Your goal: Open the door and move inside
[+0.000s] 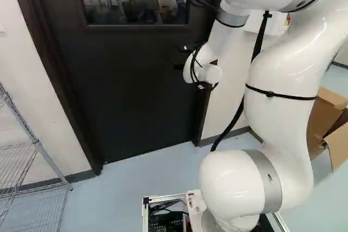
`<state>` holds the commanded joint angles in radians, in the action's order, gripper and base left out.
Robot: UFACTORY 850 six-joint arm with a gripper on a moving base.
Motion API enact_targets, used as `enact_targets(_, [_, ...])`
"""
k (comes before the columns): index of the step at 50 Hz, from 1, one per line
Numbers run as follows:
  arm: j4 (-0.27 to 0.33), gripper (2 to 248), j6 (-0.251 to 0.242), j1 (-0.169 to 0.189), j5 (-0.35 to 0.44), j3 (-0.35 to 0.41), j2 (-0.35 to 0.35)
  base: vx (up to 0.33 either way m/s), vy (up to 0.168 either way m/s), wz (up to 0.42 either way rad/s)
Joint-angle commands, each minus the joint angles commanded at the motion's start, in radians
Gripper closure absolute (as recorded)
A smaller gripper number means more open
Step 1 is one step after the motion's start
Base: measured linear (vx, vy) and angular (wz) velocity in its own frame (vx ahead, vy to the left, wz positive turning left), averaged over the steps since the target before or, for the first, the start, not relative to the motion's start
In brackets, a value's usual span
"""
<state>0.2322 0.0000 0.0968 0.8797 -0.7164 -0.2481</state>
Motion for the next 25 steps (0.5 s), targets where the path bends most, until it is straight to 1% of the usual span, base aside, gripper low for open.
enact_targets(13, [0.0,3,0.0,0.001,0.0,-0.001,-0.027,0.0,0.0,0.0])
enact_targets(25, [0.0,3,0.0,0.001,0.0,-0.001,-0.033,0.0,0.0,0.0])
